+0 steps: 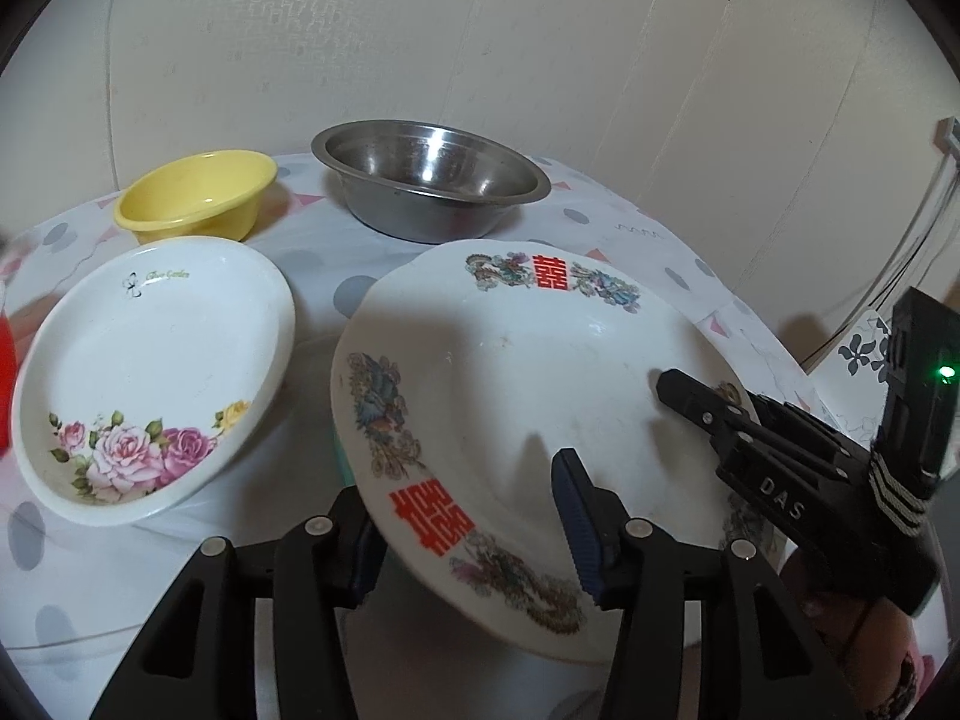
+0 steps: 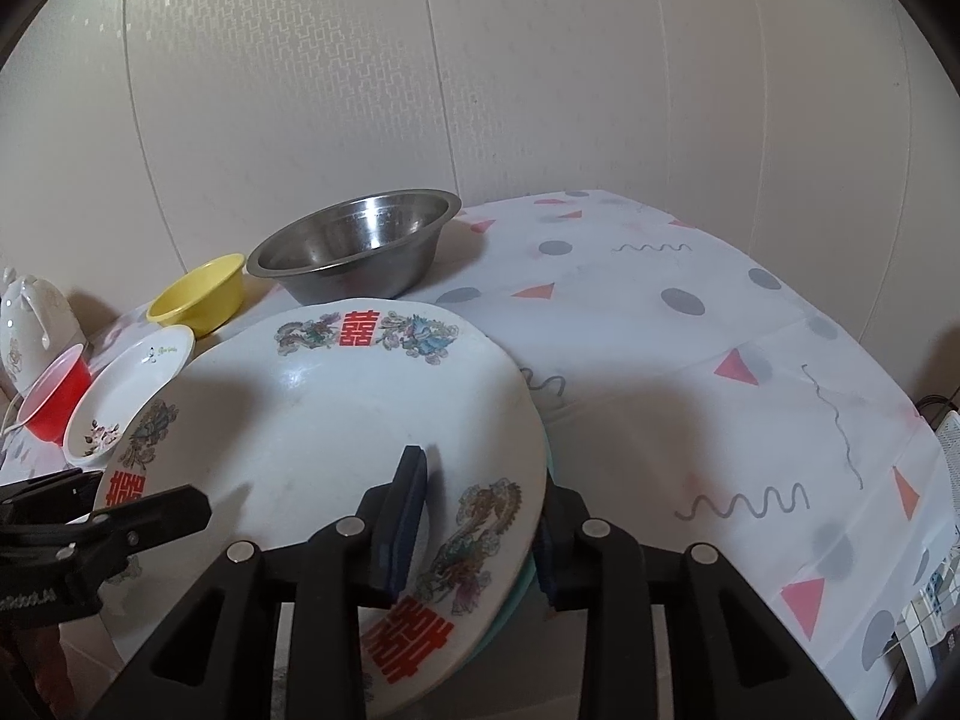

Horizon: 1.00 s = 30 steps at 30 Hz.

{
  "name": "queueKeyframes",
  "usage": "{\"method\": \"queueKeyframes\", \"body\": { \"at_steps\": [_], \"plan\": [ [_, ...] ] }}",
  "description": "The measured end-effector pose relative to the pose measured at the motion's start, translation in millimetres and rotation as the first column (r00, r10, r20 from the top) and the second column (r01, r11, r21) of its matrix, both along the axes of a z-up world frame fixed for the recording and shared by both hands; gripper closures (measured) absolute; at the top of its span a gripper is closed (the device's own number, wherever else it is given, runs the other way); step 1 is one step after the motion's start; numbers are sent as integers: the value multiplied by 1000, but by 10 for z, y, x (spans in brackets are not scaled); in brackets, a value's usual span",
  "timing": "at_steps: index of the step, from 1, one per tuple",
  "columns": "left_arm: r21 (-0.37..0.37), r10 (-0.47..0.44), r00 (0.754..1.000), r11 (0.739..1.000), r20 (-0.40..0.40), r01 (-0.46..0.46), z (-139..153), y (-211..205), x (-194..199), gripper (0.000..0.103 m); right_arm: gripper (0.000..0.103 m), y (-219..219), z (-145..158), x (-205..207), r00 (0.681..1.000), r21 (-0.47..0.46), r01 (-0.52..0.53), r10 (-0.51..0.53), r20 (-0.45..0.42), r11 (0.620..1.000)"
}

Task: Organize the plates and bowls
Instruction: 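Lower the large white plate onto the turquoise plate with both grippers, then open both grippers and withdraw from the stacked plates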

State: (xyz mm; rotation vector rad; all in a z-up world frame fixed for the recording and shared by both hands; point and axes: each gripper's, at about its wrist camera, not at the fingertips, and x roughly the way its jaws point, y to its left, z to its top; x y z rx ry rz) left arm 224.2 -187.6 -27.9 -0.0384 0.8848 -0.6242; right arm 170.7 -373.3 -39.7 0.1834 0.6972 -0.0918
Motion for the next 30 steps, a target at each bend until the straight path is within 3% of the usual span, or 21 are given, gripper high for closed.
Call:
{"method": "queueKeyframes", "body": {
  "at_steps": [7,14,21,23,26,30],
  "plan": [
    [-80,-11,999,997,-31,8,49,168,-56,51,70,-32,-7,43,1000,15,-1,1,-13,1000],
    [-84,-1,999,996,41,4,145,442,-358,40,70,-34,-24,49,1000,17,-4,4,-7,1000],
    [-63,115,988,992,106,-109,160,930,-566,36,69,-100,22,-9,1000,54,21,-22,9,998],
    [-67,147,983,988,113,-140,169,1068,-614,28,67,-89,87,-49,998,9,50,-51,37,999],
    [-68,191,973,981,129,-184,178,1250,-691,26,67,-67,185,-124,995,-42,75,-73,65,996],
    [-74,257,958,965,122,-250,141,1467,-735,17,66,5,330,-375,989,2,86,-86,124,996]
  ]
}}
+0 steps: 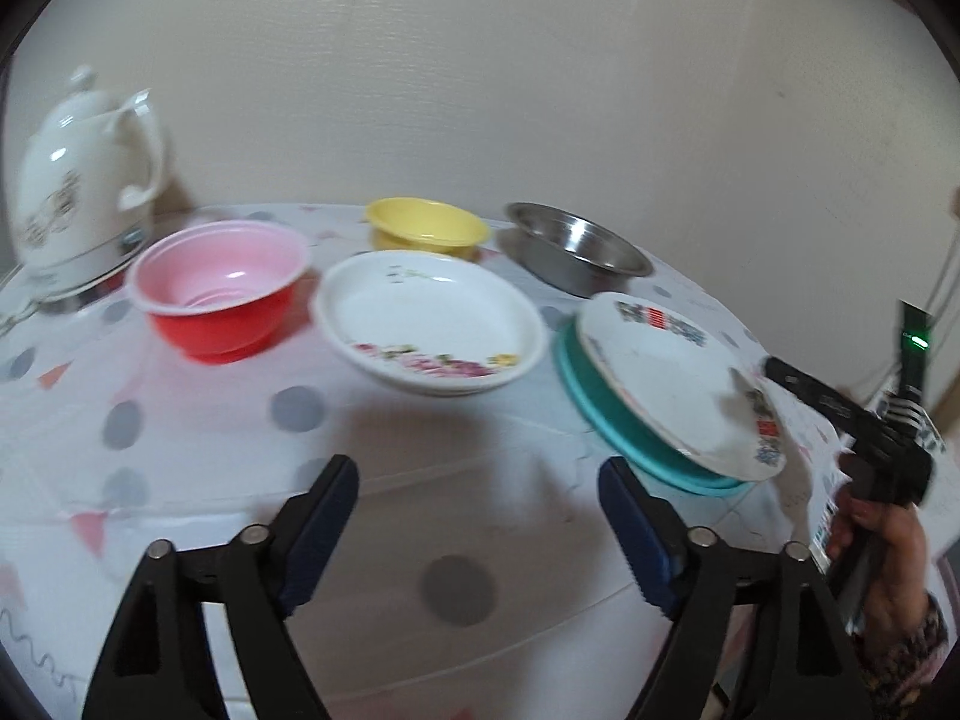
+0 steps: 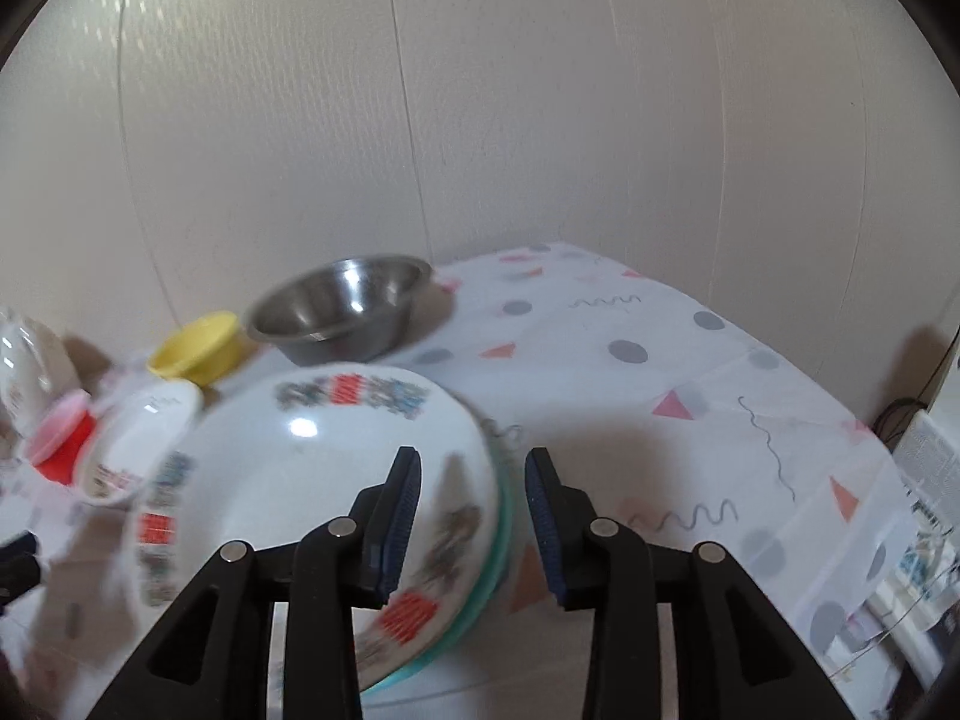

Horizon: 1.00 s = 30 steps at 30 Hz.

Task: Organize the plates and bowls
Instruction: 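Open both grippers and withdraw from the stacked plates, then move the right gripper to the white rose-pattern dish rim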

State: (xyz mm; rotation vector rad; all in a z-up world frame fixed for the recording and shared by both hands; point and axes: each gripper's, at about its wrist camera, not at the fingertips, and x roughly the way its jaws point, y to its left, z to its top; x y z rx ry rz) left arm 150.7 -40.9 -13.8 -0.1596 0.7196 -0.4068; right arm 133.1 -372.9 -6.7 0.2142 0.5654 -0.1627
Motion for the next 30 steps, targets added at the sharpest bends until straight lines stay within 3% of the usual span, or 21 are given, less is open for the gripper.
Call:
{"method": "queueKeyframes", "body": {
  "at_steps": [7,10,16,19,22,30],
  "plan": [
    [-37,68,996,997,-57,-70,-126,252,19,15,64,442,158,-295,990,62,-131,127,59,990],
    [-21,80,995,996,-56,-82,-141,273,36,13,64,711,168,-273,971,100,-238,236,35,966],
    [-24,118,992,993,-42,-119,-119,359,97,6,64,1185,259,-154,927,74,-374,375,-2,924],
    [-31,125,990,991,-62,-127,-118,379,170,5,64,1347,310,-6,913,56,-406,407,-7,912],
    [-55,124,990,990,-69,-128,-108,404,216,5,64,1502,379,225,908,-21,-420,419,-30,907],
    [-69,132,990,988,-50,-135,-152,476,284,5,64,1635,278,1177,881,-27,-437,422,-216,899]
  ]
}}
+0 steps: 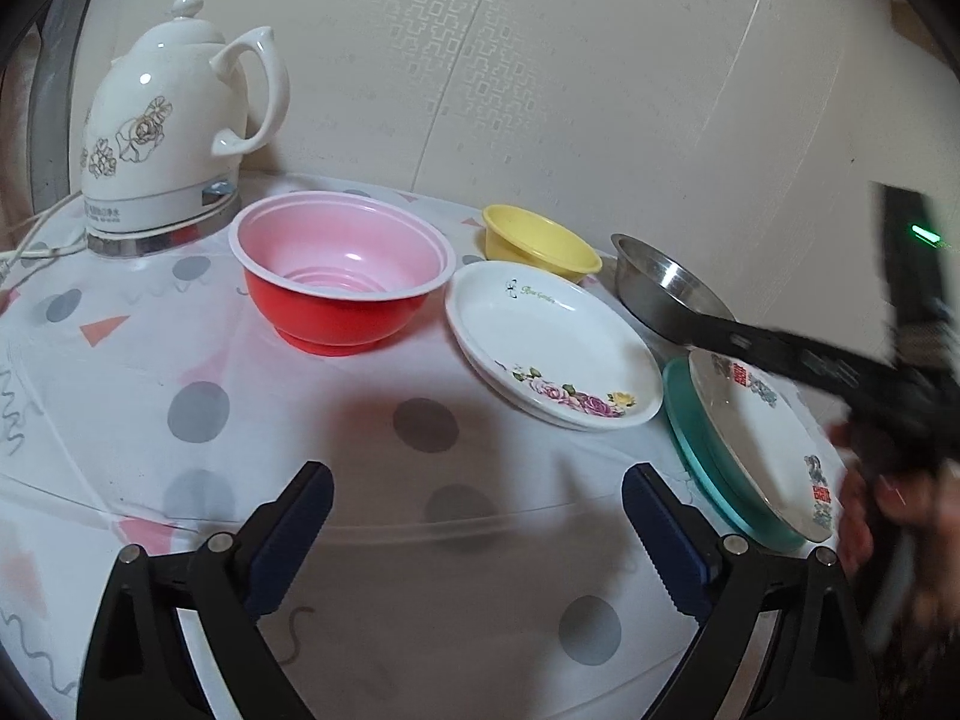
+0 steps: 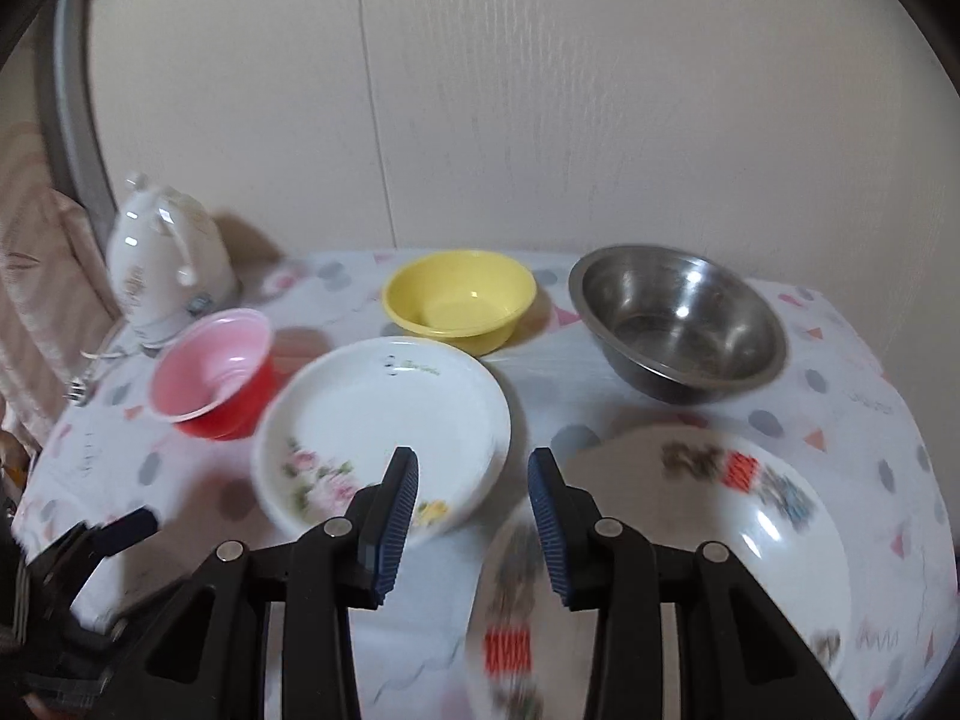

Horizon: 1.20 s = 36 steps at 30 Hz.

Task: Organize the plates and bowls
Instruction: 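Move the right gripper to the white rose-pattern dish rim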

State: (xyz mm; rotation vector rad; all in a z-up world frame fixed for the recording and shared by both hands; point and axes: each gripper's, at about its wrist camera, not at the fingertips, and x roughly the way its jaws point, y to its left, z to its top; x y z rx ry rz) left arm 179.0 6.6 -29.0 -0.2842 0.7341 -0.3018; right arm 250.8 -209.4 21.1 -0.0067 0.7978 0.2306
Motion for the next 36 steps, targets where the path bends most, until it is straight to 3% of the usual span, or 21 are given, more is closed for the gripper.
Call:
{"method": "queueKeyframes", "body": {
  "at_steps": [2,5,8,12,15,18,22,30,36],
  "plan": [
    [-25,-17,1000,1000,-7,17,-41,20,9,5,65,-9,-70,227,999,5,13,-13,-41,1000],
    [-84,-46,999,995,8,46,-51,70,-7,5,73,-38,-165,504,995,26,33,-30,-97,999],
    [-120,-33,999,992,22,36,-49,132,-32,5,76,29,-230,709,992,-25,25,-28,-122,999],
    [-137,-26,999,990,19,28,-50,162,-26,5,78,159,-333,883,988,-95,-9,-6,-152,995],
    [-128,-42,999,991,15,43,-47,134,-15,7,83,177,-396,990,981,-79,-20,4,-193,997],
    [-100,-75,997,992,-21,73,-64,61,35,17,85,169,-405,1015,977,-49,-20,10,-213,999],
    [-124,-82,994,990,-77,72,-77,62,123,27,86,169,-404,1009,976,-59,-23,10,-218,998],
    [-64,-17,996,998,-87,11,80,82,331,30,90,232,-417,791,972,-104,-57,31,-232,993],
    [-55,-26,989,998,-147,18,-43,38,519,45,90,317,-435,522,976,-143,-71,40,-213,987]
  ]
}}
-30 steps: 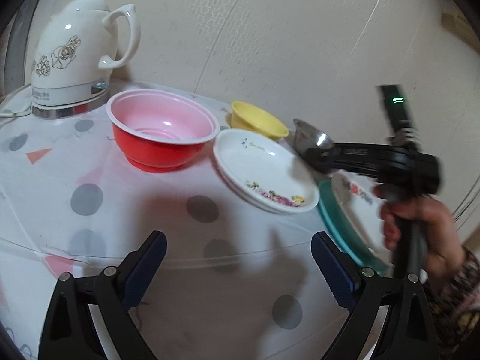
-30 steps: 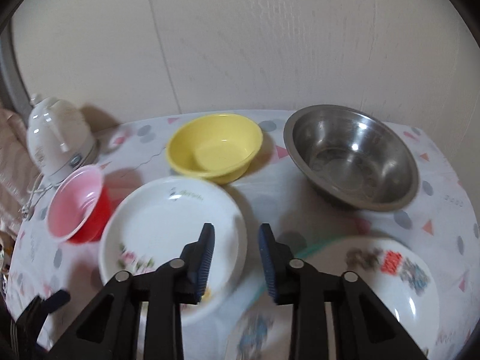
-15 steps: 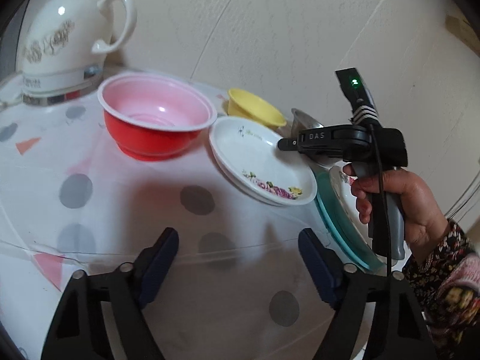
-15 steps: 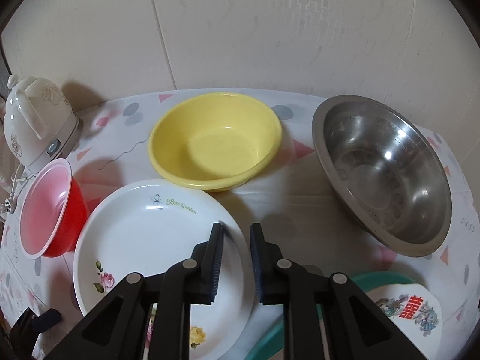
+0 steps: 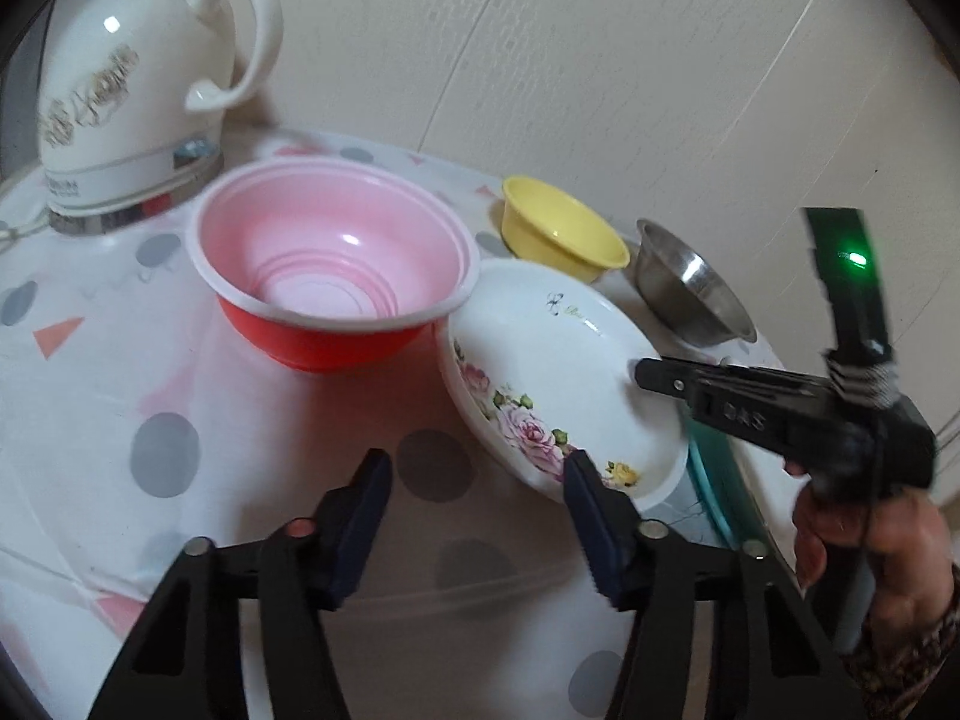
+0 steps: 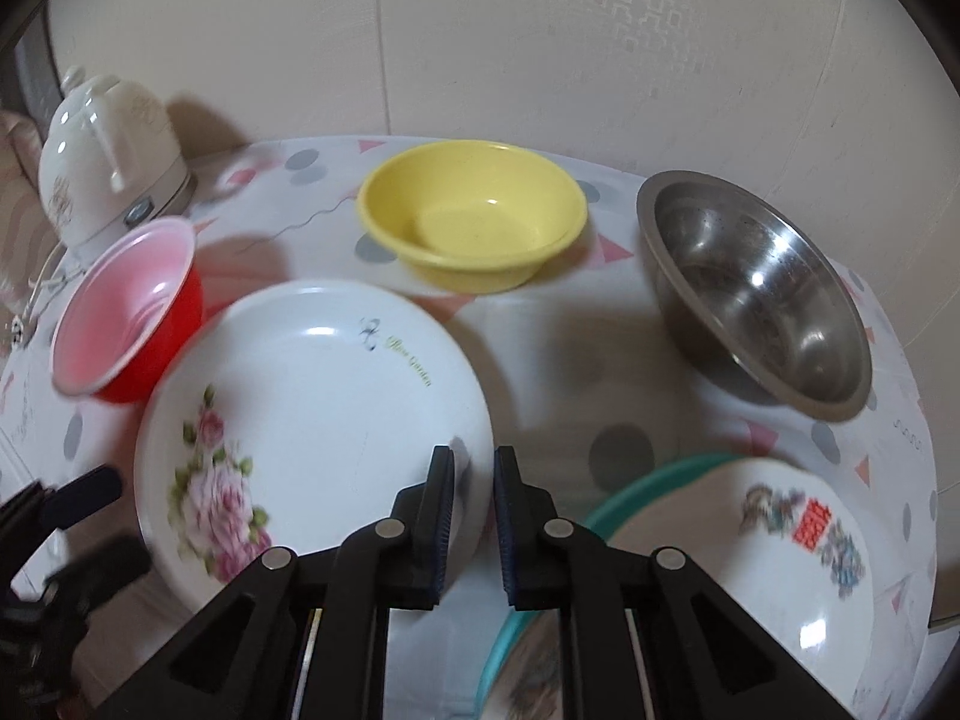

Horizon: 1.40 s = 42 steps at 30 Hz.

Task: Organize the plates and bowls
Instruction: 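Move the right gripper to the white rose-pattern dish rim, then grasp the rose-pattern dish rim with the left gripper while the right gripper holds it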

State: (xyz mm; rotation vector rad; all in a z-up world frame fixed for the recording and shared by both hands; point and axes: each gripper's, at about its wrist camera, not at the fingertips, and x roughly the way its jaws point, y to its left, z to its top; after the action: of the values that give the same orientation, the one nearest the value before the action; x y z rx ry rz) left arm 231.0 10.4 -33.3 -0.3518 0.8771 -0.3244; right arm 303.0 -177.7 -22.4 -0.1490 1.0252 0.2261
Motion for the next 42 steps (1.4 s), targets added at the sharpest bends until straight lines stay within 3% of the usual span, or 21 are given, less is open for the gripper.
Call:
{"method": "queueKeyframes", "body": {
  "at_steps": [3,8,17,26,35,38,42],
  "plan": [
    [-12,10,1000,1000,-15,-10,-14,-5,66,50,90,23,-11,-41,1000,2,-4,4,13,1000],
    [-14,-26,999,1000,-23,26,-25,-106,129,69,90,14,-19,-75,1000,14,-4,4,27,1000],
    [116,-37,999,993,20,35,16,-137,34,68,88,73,-6,-263,999,23,-31,30,41,999],
    [108,-46,999,993,10,45,20,88,-404,69,86,149,47,-843,998,102,-34,29,47,994],
    [82,-43,999,996,14,42,20,308,-639,68,85,56,-36,-1297,996,313,18,-45,79,949],
    [96,-34,999,995,17,32,22,331,-570,58,84,34,-76,-1282,994,352,29,-65,91,936],
    [103,-49,999,994,8,48,27,325,-445,53,84,13,-143,-1216,993,407,57,-92,67,912]
  ]
}}
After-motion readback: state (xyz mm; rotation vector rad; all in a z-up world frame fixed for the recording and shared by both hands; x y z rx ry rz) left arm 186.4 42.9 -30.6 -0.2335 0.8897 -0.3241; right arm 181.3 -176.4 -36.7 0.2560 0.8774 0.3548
